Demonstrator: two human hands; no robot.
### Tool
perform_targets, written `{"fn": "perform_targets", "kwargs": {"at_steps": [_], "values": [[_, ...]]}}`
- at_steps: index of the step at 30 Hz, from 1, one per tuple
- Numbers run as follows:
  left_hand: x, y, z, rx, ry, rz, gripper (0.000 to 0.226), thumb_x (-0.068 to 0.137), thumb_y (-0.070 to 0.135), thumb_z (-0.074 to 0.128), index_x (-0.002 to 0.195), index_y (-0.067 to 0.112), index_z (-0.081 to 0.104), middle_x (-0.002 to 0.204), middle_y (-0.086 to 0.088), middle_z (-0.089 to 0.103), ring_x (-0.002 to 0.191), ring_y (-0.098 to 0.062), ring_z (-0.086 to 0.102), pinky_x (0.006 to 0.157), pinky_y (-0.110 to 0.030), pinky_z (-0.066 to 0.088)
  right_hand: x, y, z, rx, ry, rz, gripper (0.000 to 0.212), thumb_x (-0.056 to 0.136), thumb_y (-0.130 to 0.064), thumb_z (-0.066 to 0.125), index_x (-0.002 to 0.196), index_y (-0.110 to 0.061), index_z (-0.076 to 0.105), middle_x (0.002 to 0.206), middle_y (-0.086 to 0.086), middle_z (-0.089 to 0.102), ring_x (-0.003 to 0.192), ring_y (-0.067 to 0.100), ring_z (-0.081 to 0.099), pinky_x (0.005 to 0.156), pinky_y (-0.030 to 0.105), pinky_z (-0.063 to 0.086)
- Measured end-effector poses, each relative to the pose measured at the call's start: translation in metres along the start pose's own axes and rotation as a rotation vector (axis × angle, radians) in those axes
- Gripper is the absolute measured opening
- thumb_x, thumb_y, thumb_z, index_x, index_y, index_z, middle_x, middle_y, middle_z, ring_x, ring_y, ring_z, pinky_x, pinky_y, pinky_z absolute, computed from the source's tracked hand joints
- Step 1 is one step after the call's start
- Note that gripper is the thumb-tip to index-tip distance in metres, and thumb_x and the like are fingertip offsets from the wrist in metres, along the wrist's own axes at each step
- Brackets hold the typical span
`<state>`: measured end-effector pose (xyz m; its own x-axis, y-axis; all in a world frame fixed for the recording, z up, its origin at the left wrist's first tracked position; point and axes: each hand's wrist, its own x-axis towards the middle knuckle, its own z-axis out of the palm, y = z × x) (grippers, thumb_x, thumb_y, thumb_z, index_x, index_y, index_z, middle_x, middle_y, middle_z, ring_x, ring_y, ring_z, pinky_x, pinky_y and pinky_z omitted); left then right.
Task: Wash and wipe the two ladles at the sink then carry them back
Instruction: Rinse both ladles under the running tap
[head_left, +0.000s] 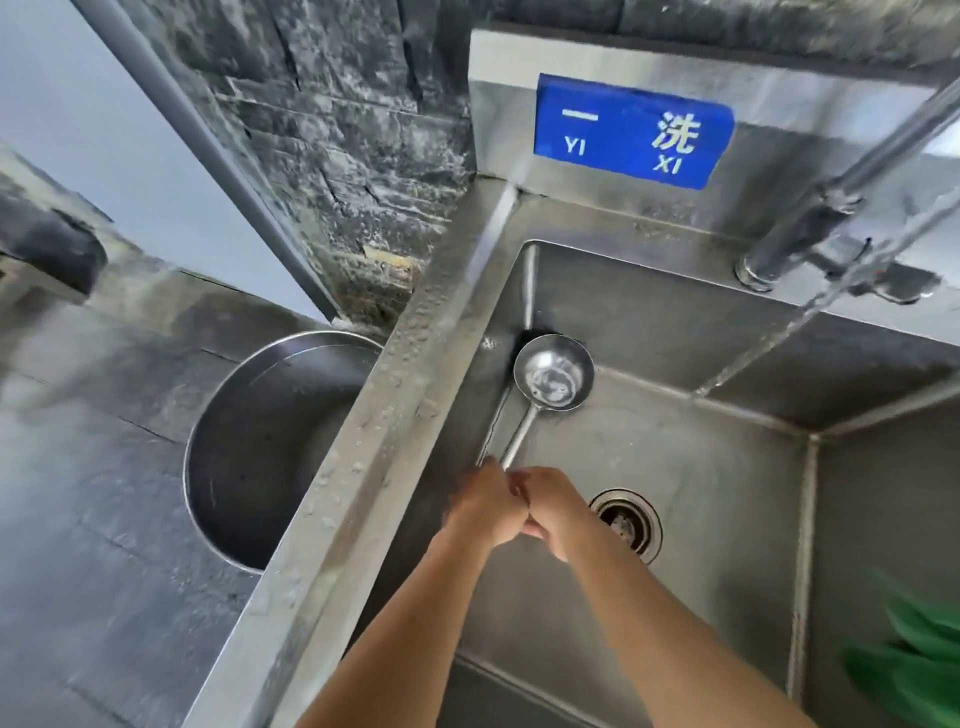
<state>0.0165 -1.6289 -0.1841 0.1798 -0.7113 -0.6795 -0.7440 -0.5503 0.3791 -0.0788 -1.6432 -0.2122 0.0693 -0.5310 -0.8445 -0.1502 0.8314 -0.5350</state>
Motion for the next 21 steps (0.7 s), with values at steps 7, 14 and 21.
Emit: {"fn": "perform_targets", "kwargs": {"at_steps": [7, 14, 21], "values": [[0.018, -0.016, 0.007, -0.033, -0.002, 0.011, 0.059, 0.078, 0.018, 0.07, 0.131, 0.01, 0.046, 0.119, -0.01, 0.066, 0.11, -0.031, 0.064, 0.089, -0.043, 0.055, 0.014, 0.007, 0.014, 0.111, 0.028, -0.012, 0.014, 0.098, -0.011, 0.057, 0.106, -0.004, 0.066, 0.085, 0.007, 0.063, 0.072, 0.022, 0.061, 0.069, 0.035, 0.056], [0.001, -0.016, 0.003, 0.019, -0.084, 0.109, 0.051, 0.053, 0.036, 0.083, 0.101, 0.023, 0.071, 0.098, 0.002, 0.075, 0.091, -0.019, 0.07, 0.072, -0.027, 0.055, 0.0, 0.013, 0.007, 0.151, 0.06, -0.018, 0.007, 0.095, -0.008, 0.062, 0.097, -0.006, 0.068, 0.079, 0.004, 0.065, 0.065, 0.016, 0.063, 0.052, 0.023, 0.055], [-0.049, 0.008, -0.011, 0.148, -0.127, 0.201, 0.026, 0.093, 0.019, 0.05, 0.116, 0.012, 0.062, 0.109, -0.004, 0.07, 0.101, -0.023, 0.065, 0.079, -0.028, 0.049, -0.033, 0.008, -0.016, 0.263, 0.069, 0.078, 0.016, 0.096, -0.006, 0.064, 0.084, 0.004, 0.066, 0.053, 0.007, 0.06, 0.036, 0.011, 0.05, 0.042, 0.022, 0.04]]}}
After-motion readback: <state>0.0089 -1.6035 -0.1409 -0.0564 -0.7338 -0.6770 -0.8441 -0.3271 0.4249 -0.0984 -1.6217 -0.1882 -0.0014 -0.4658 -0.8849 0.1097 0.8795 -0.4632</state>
